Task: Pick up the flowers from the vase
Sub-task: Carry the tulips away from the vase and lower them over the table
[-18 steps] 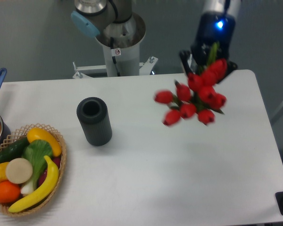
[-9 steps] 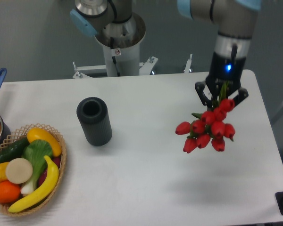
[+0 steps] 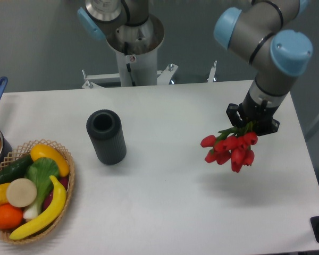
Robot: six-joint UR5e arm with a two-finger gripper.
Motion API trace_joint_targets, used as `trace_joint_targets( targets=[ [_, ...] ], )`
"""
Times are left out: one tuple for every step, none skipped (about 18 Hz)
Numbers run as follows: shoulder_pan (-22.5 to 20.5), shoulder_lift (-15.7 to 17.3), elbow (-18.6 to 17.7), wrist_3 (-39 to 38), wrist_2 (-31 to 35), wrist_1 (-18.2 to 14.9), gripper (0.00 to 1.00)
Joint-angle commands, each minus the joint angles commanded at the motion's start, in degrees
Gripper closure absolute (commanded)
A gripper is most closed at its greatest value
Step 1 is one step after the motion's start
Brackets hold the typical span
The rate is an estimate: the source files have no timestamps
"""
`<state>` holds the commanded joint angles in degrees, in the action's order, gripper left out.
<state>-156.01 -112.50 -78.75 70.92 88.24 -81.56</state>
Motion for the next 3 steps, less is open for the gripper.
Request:
trace_joint_targets(
  targets=[
    [0.09, 0.0, 0.0, 0.79, -0.09, 0.17, 1.0],
    [0.26, 0.0, 0.0, 1.06, -0.26, 0.35, 1.0],
    [0.35, 0.09, -0.26, 1.06, -0.09, 0.53, 1.0]
  ],
)
